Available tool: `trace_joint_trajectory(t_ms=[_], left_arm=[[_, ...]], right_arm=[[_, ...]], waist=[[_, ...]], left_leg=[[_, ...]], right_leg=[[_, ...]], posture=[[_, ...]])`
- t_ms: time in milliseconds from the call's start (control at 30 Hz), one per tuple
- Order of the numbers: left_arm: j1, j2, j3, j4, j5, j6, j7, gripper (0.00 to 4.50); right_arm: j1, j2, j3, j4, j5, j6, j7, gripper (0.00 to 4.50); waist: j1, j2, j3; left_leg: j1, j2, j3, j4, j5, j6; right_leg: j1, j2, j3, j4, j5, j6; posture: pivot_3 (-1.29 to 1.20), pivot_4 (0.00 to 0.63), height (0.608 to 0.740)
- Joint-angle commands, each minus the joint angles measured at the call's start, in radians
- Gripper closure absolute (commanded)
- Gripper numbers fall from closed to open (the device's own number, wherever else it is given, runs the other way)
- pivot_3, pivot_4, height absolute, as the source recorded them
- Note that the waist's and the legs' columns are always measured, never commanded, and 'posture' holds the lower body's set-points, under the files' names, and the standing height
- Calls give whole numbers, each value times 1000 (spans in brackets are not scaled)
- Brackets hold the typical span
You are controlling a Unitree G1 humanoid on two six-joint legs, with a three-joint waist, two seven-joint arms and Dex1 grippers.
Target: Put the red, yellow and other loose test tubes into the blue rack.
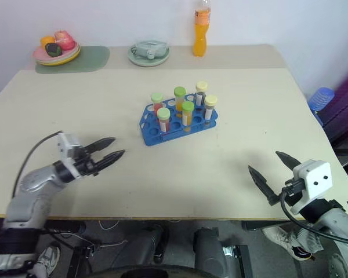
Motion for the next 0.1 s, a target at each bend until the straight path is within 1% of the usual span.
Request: trace_joint_trajectory(t_ms=[33,100], left_arm=[[15,17,35,-48,-27,10,-11,1462],[22,16,37,-57,-20,15,-2,1462]], right_arm=[[-11,7,-20,25,-1,-48,21,0],[-23,4,-4,52,-11,-64,33,0]], waist=[[0,0,0],[1,0,0]], left_leg=[[0,0,0,0,0,0],[0,0,0,0,0,0]], right_leg=[[0,0,0,0,0,0],[0,0,0,-1,0,0]], posture=[[0,150,740],[0,150,740]])
